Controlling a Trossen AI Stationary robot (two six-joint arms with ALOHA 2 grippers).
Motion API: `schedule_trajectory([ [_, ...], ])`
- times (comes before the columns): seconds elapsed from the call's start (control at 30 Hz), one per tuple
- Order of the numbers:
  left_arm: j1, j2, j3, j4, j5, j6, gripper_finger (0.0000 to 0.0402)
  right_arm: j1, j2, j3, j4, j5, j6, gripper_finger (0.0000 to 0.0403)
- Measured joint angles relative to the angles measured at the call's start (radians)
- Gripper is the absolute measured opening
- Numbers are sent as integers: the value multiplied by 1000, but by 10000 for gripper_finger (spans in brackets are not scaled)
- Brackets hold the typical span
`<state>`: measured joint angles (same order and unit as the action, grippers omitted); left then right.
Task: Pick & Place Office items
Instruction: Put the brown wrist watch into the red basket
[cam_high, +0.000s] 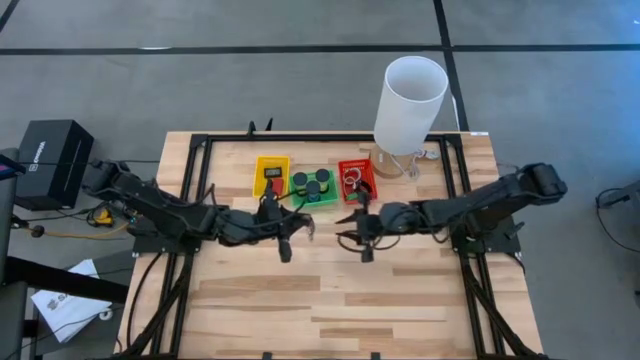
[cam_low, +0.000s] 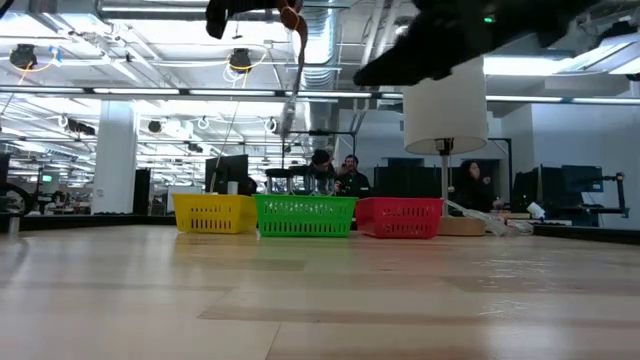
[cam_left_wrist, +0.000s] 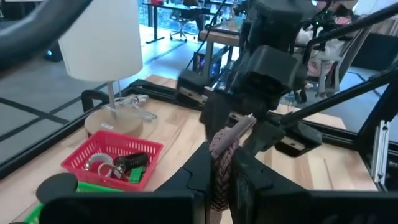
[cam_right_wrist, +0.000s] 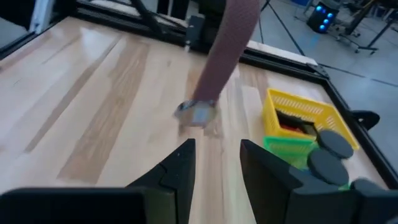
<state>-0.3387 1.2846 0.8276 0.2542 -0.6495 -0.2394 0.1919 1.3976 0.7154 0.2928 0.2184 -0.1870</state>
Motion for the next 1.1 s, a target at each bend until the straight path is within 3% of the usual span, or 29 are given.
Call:
schedule_trajectory([
  [0.33, -8, 4, 0, -1, 1, 0, 23, -40, 172, 171, -8, -8, 11, 117],
  [0.57, -8, 4, 0, -3, 0, 0, 23, -65, 253, 262, -19, -10, 268, 117],
  [1.1, -8, 3, 0, -3, -34, 22, 23, 11, 241, 277, -74, 9, 406, 117],
])
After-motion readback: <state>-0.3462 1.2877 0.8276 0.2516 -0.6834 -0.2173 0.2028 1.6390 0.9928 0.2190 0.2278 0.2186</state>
